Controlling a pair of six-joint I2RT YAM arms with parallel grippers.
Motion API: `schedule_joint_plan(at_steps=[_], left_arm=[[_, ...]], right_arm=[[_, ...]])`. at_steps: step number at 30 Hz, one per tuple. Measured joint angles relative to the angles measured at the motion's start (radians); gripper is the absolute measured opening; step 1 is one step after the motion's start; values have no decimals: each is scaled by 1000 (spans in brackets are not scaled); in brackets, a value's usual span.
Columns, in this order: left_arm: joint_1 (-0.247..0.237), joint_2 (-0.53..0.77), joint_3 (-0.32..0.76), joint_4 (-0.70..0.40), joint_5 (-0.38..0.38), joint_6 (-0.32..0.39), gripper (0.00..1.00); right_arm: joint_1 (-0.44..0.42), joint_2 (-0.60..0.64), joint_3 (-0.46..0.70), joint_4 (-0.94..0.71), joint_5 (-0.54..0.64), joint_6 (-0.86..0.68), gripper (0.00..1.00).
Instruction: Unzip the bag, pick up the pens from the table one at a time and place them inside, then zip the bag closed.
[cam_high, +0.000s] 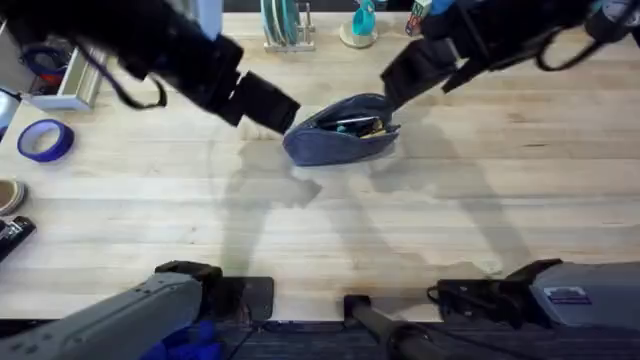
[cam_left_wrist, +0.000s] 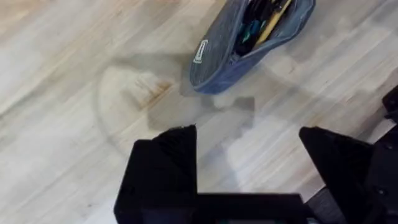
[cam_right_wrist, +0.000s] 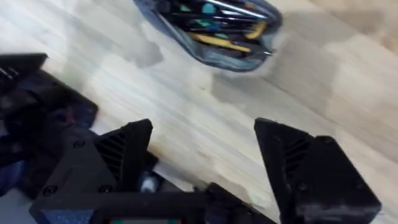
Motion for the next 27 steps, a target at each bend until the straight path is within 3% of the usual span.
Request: schedule_joint_plan(at_steps=[11, 19, 27], left_arm=[[199, -109, -201, 8, 160, 95, 995], [356, -112, -248, 40, 284, 196, 995], [427, -112, -266, 53, 348, 277, 995]], right_arm=[[3, 128, 0, 96, -194, 15, 995], [33, 179, 0, 170, -262, 32, 995], [62, 192, 0, 191, -277, 45, 995]])
